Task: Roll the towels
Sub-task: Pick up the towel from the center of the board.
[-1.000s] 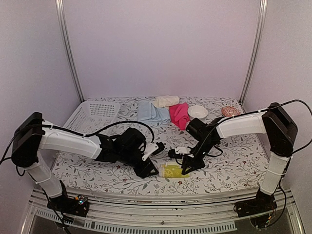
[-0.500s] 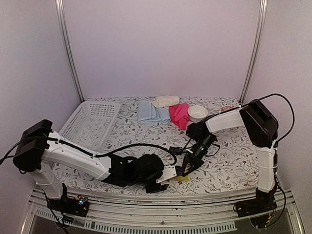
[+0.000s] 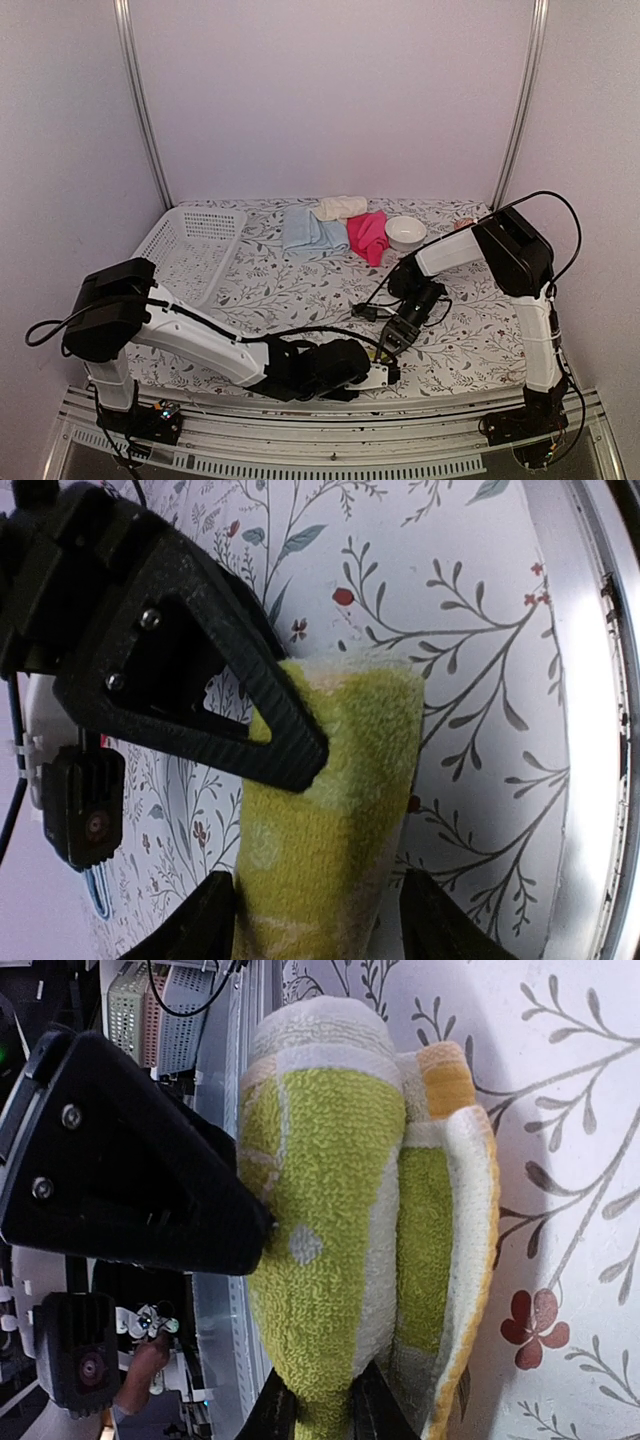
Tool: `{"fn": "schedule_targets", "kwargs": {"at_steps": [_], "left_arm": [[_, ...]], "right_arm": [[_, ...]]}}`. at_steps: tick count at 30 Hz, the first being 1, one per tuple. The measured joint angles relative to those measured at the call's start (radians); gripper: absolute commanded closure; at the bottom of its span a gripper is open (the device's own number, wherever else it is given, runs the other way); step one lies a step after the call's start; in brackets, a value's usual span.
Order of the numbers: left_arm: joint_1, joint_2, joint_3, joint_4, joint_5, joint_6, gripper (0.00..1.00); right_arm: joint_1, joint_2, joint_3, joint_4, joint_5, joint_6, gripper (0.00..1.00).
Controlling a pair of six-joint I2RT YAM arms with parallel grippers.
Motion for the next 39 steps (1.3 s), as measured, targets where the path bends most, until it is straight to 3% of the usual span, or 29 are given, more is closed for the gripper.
{"fn": "schedule_targets", "kwargs": {"at_steps": [15, 22, 25, 29, 35, 39], "left_arm": [[-0.023, 0.127, 0.068, 0.089, -0.125, 0.091, 0.5], [-0.026, 0.157, 0.085, 0.101, -0.153, 0.112, 0.72], [-0.022, 0.157, 0.085, 0.099, -0.145, 0.11, 0.78], [-0.011, 0.156, 0.084, 0.105, -0.134, 0.107, 0.8], [0.023, 0.114, 0.055, 0.101, -0.08, 0.074, 0.83], [0.067, 0.05, 0.046, 0.072, -0.031, 0.035, 0.84]], "right_arm": [[-0.027, 0.108, 0.069, -0.169, -0.112, -0.095, 0.88], [-0.035, 0.108, 0.074, -0.181, -0.11, -0.108, 0.6], [-0.043, 0.092, 0.073, -0.178, -0.095, -0.104, 0.55], [-0.069, 0.018, 0.068, -0.165, -0.051, -0.081, 0.4], [-0.219, -0.156, 0.064, -0.141, 0.008, -0.056, 0.42], [-0.323, -0.355, -0.044, 0.028, 0.073, 0.011, 0.42]]}}
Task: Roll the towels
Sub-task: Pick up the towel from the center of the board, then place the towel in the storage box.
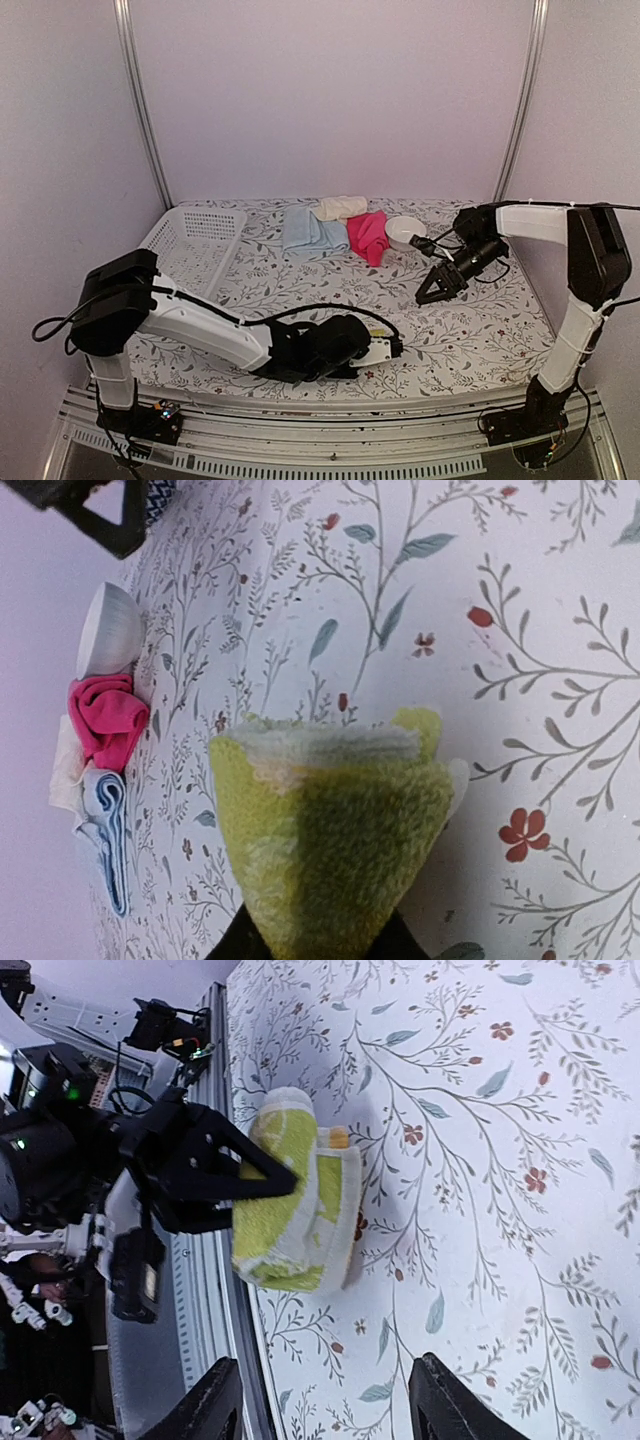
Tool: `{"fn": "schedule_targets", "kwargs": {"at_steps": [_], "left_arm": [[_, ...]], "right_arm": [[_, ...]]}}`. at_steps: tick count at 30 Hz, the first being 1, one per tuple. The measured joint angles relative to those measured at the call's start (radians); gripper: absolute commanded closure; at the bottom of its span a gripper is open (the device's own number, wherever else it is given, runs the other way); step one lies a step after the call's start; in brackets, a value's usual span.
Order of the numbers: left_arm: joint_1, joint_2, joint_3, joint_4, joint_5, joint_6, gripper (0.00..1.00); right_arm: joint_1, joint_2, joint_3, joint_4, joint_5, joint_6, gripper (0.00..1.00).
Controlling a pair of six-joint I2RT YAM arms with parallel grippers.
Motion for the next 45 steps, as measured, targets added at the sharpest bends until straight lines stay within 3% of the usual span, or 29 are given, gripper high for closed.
{"fn": "schedule_targets", "kwargs": {"at_steps": [6, 16, 28, 33, 39, 45], "left_arm": [[0.058, -0.125, -0.001, -0.024, 0.054, -0.038, 0.86], [0.18, -0.255, -0.027, -0.064, 0.06, -0.013, 0.87], [0.327, -0.413, -0.119, -0.036, 0.033, 0.148, 0.89], [0.444, -0.52, -0.199, 0.018, 0.042, 0.251, 0.86], [0.655, -0.68, -0.321, 0.132, 0.171, 0.367, 0.84], [0.85, -0.686, -0.34, 0.183, 0.324, 0.439, 0.85]], "right_arm": [[-0.018, -0.224, -0.219, 0.22, 0.063, 0.089, 0.43], [-0.019, -0.203, -0.235, 0.32, 0.09, 0.112, 0.45], [-0.019, -0.192, -0.235, 0.317, 0.071, 0.087, 0.46], [-0.019, -0.192, -0.235, 0.311, 0.064, 0.075, 0.47], [-0.019, -0.192, -0.234, 0.285, 0.045, 0.052, 0.48], [-0.019, -0.19, -0.226, 0.259, 0.037, 0.031, 0.48]]}}
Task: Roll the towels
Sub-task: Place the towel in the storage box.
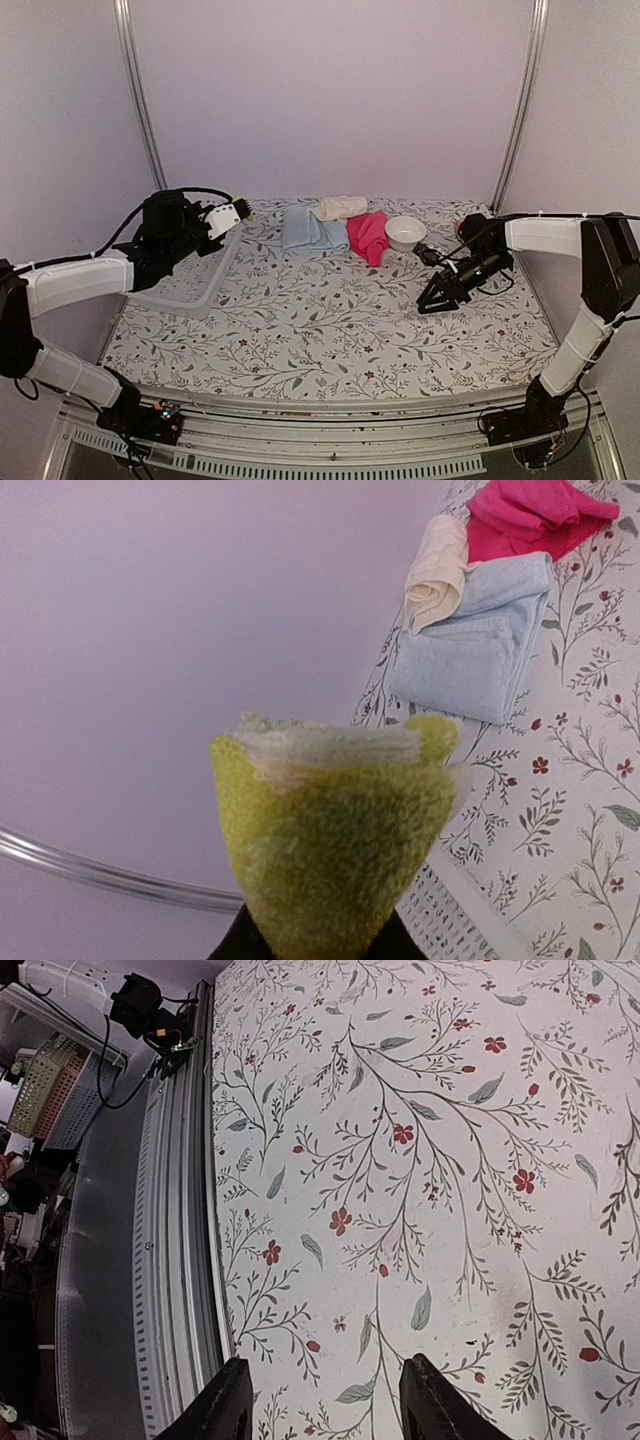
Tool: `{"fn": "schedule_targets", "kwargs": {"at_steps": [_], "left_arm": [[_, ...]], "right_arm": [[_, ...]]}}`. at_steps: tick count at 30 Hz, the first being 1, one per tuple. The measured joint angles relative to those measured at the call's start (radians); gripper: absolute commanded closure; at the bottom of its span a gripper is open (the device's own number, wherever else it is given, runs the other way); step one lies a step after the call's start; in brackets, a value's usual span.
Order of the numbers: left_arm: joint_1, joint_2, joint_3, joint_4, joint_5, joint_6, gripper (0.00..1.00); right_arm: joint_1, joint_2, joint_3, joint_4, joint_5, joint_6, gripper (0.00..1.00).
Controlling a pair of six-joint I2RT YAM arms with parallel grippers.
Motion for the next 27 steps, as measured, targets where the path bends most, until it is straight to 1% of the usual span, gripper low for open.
{"fn": "schedule_targets", "kwargs": {"at_steps": [9, 13, 16, 20, 27], "left_arm": [[0.241, 0.111, 0.025, 0.006, 0.177, 0.015, 0.85], [0.328, 0.157, 0.026, 0.05, 0.24, 0.009, 0.86], [0.366, 0.224, 0.042, 0.09, 0.267, 0.016, 0.87], [0.383, 0.332, 0.086, 0.114, 0.299, 0.035, 0.88], [0.44, 0.457, 0.148, 0.152, 0.337, 0.063, 0.85]], "right_arm": [[0.0, 0.0, 0.003, -0.024, -0.008, -0.021, 0.49], [0.0, 0.0, 0.003, -0.033, -0.01, -0.026, 0.49], [0.0, 0.0, 0.003, -0.037, -0.014, -0.032, 0.49], [0.0, 0.003, 0.003, -0.042, -0.023, -0.039, 0.5], [0.0, 0.026, 0.004, -0.051, -0.025, -0.042, 0.5]]}}
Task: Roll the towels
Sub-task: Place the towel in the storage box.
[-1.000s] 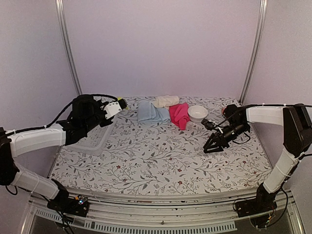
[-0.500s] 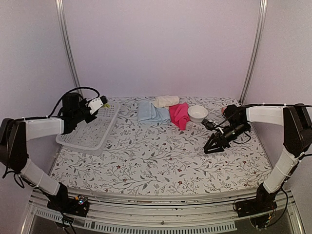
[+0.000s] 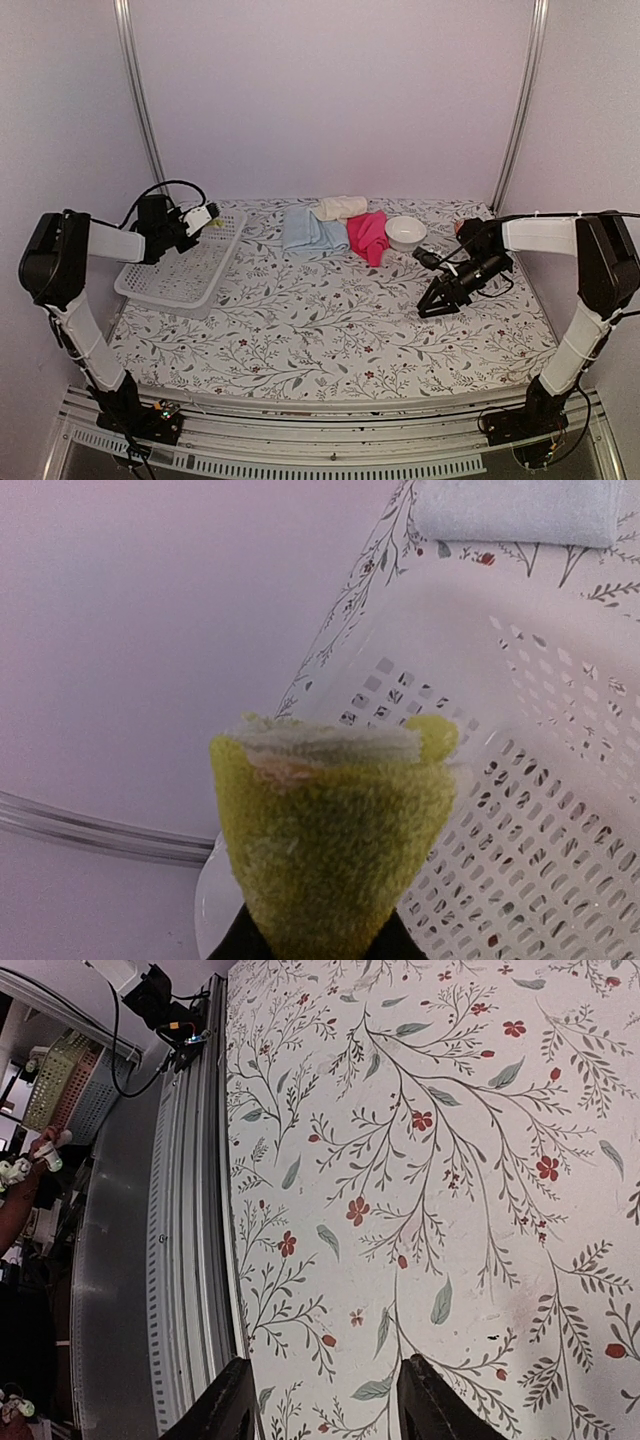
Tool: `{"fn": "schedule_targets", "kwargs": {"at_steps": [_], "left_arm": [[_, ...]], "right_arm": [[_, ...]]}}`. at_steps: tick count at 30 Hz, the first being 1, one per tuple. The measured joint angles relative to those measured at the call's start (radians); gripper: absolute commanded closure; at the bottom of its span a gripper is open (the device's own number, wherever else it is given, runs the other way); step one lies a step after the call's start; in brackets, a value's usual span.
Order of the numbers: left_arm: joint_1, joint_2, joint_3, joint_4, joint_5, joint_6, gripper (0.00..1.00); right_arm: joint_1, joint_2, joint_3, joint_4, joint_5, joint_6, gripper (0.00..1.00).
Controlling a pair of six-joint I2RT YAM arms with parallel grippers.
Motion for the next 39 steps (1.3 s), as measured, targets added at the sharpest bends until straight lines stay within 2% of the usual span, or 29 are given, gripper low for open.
{"fn": "schedule_targets", "kwargs": {"at_steps": [16, 24, 29, 32, 36, 37, 39], "left_arm": [[0.05, 0.272, 0.104, 0.072, 0.026, 0.075, 0.77], [0.05, 0.307, 0.124, 0.053, 0.026, 0.097, 0.47], [0.05, 0.307, 0.126, 0.023, 0.032, 0.1, 0.37], [0.05, 0.307, 0.141, 0.0, 0.036, 0.103, 0.26], [0.05, 0.307, 0.158, -0.019, 0.04, 0.095, 0.18], [0.05, 0.307, 0.158, -0.019, 0.041, 0.092, 0.06], [0.05, 0.303, 0.158, -0.02, 0.041, 0.089, 0.01]], "right_arm": [[0.0, 0.061, 0.0, -0.007, 0.0, 0.0, 0.52], [0.0, 0.082, 0.002, -0.018, -0.001, -0.003, 0.52], [0.0, 0.083, 0.002, -0.027, -0.002, -0.008, 0.52], [0.0, 0.083, 0.002, -0.03, -0.003, -0.014, 0.52], [0.0, 0.083, 0.005, -0.037, -0.004, -0.021, 0.52], [0.0, 0.083, 0.006, -0.04, -0.004, -0.022, 0.52], [0.0, 0.083, 0.01, -0.045, -0.005, -0.023, 0.52]]}}
